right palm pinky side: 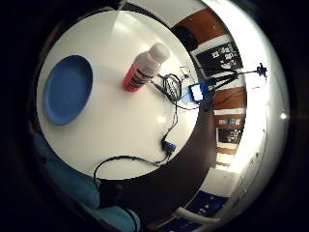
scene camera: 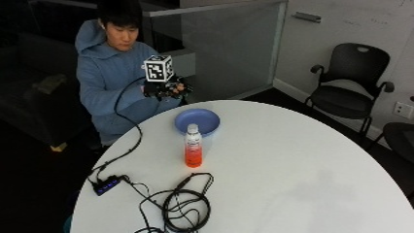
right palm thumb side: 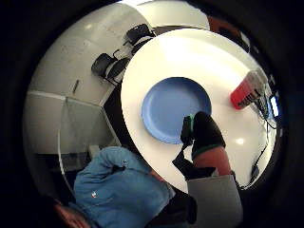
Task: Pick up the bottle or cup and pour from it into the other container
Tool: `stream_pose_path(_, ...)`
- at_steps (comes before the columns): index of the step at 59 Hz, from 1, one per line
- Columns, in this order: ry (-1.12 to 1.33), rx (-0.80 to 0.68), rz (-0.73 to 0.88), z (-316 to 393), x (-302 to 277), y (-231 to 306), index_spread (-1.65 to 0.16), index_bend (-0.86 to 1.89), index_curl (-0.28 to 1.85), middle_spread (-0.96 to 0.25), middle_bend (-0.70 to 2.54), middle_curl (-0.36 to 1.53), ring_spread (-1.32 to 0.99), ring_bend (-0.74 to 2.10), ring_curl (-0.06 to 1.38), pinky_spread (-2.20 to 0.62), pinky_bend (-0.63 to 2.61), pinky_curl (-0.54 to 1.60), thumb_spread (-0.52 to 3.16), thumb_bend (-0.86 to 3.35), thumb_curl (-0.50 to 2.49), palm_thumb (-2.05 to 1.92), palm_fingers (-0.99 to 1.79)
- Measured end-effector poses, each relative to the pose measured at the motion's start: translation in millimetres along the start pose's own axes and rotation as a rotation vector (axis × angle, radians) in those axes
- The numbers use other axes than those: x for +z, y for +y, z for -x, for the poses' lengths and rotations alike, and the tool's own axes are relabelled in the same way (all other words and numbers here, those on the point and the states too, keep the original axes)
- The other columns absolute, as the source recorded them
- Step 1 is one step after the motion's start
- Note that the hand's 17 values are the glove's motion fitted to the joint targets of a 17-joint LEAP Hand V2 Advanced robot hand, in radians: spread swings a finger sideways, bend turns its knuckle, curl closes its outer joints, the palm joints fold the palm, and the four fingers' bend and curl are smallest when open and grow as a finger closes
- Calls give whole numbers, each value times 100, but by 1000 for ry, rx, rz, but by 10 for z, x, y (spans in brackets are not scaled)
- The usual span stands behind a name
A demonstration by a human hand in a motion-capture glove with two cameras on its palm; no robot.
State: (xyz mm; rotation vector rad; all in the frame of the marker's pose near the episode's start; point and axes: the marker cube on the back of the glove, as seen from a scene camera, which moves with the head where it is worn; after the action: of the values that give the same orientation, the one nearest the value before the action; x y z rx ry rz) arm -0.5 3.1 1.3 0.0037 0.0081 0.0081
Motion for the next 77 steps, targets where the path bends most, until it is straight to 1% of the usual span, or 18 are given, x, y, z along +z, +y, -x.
stream_pose_path(4, 6, 15, 5, -52, -6, 54, -26, 16, 8, -2, 16, 5, 10, 33, 8, 13, 44, 11, 55, 34, 17, 57, 23)
stream_pose_path(9, 3, 34, 1, -203, -52, 114, -33, 16, 12, -3, 17, 9, 14, 35, 12, 18, 48, 15, 74, 32, 22, 60, 19)
stream_pose_path(22, -9, 100, -15, -623, -208, 354, -38, 16, 19, -3, 18, 16, 17, 39, 17, 22, 52, 19, 96, 22, 31, 63, 15)
stream_pose_path(38, -138, 163, -63, -1175, -259, 606, -39, 16, 23, -4, 18, 21, 18, 42, 21, 24, 54, 21, 104, 9, 37, 65, 12)
stream_pose_path(57, -321, 228, -111, -1695, -1, 690, -38, 12, 21, -3, 20, 27, 18, 47, 25, 24, 59, 24, 103, -3, 38, 61, 6)
stream_pose_path(69, -488, 246, -183, -1891, 202, 676, -38, 12, 20, -1, 19, 28, 18, 50, 27, 24, 64, 26, 100, -3, 38, 60, 3)
stream_pose_path(77, -617, 239, -276, -1997, 322, 595, -38, 11, 19, 0, 19, 29, 18, 53, 28, 24, 67, 27, 97, -4, 37, 58, -1)
